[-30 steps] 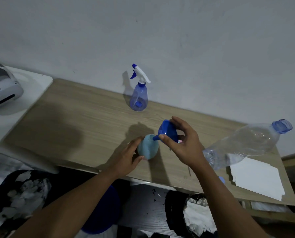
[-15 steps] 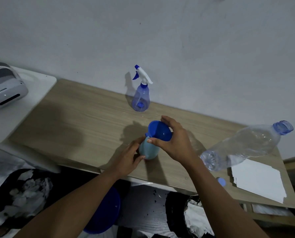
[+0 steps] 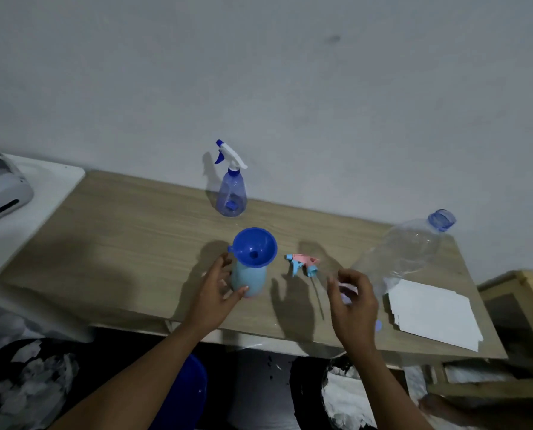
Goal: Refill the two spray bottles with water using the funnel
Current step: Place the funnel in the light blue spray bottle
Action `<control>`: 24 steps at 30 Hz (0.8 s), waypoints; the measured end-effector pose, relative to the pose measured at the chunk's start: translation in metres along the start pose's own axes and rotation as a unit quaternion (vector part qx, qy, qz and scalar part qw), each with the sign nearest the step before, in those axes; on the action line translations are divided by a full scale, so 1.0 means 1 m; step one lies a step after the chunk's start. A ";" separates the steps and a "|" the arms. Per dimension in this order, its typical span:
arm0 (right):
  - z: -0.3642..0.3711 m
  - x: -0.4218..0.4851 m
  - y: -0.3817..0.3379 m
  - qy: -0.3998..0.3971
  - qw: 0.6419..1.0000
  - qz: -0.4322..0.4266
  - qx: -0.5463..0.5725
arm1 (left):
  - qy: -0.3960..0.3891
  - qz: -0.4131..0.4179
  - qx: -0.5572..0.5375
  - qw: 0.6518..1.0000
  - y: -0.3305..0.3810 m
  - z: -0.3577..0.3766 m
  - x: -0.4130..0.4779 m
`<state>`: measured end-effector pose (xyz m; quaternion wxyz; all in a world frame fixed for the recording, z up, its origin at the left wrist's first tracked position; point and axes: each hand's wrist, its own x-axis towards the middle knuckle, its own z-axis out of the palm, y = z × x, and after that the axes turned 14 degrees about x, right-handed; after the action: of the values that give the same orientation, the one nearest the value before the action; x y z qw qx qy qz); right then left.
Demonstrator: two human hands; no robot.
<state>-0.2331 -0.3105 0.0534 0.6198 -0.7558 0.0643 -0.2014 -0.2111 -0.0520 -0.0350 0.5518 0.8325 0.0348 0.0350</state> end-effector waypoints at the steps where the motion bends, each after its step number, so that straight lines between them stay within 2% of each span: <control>1: -0.014 -0.002 0.005 0.043 0.999 0.016 0.005 | 0.015 0.003 -0.003 1.000 0.006 -0.002 -0.001; 4: -0.051 0.006 0.012 0.141 0.989 0.038 0.018 | 0.051 0.030 0.005 0.998 0.023 -0.005 -0.001; 6: -0.068 0.023 0.009 0.146 0.988 0.046 0.035 | 0.078 0.038 0.016 0.996 0.032 -0.006 0.002; 11: -0.082 0.067 0.001 0.034 0.998 0.039 0.040 | 0.103 0.023 0.028 0.994 0.062 -0.003 0.008; 15: -0.086 0.074 0.007 -0.003 0.998 0.034 0.054 | 0.110 -0.011 0.055 0.992 0.082 0.001 0.006; 22: -0.083 0.081 -0.021 -0.088 0.991 -0.077 0.058 | 0.122 -0.032 0.084 0.988 0.093 -0.001 0.000; 24: -0.079 0.087 -0.033 -0.135 0.985 -0.096 0.043 | 0.129 -0.040 0.087 0.987 0.096 -0.002 0.001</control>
<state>-0.1895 -0.4055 0.1170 0.6328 -0.7509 -0.1016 -0.1592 -0.2086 -0.0877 0.0542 0.4687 0.8640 0.1418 0.1173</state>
